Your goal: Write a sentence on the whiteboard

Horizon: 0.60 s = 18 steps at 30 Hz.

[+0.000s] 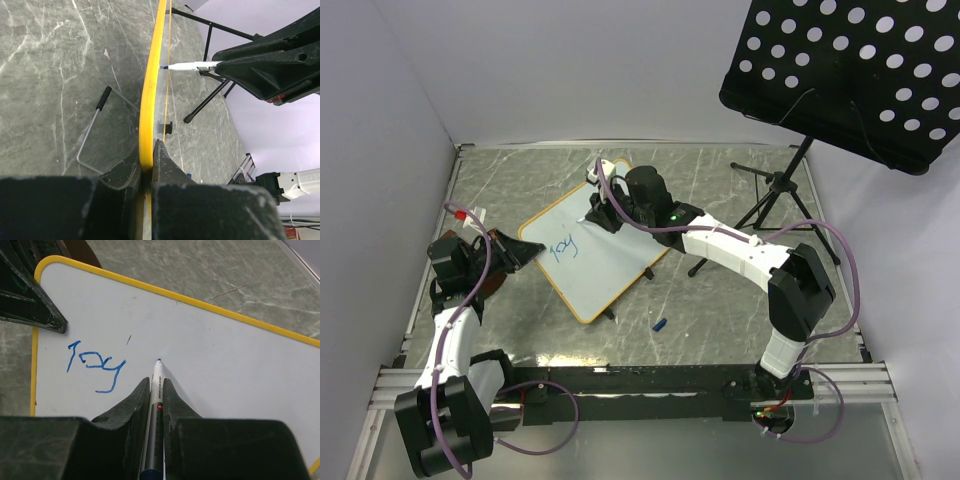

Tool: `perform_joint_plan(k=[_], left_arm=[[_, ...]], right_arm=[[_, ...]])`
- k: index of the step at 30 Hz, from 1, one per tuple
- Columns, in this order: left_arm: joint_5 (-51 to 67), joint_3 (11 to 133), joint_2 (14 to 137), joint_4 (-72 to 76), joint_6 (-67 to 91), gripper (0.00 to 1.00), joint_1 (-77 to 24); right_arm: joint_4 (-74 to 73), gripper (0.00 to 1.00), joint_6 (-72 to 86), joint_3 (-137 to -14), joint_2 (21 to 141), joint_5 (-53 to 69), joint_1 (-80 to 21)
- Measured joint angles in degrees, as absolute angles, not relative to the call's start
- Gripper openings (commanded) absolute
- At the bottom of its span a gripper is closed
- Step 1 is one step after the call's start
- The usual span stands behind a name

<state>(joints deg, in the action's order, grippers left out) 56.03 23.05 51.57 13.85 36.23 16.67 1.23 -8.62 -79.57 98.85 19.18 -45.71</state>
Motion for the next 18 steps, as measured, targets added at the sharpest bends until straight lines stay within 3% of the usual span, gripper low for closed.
perform_joint_plan(k=[18], left_arm=[[56.05, 23.07, 51.57, 13.87, 36.21, 0.01, 16.67]], right_arm=[[-1.5, 0.0, -8.8, -79.64, 97.32, 24.01, -45.71]])
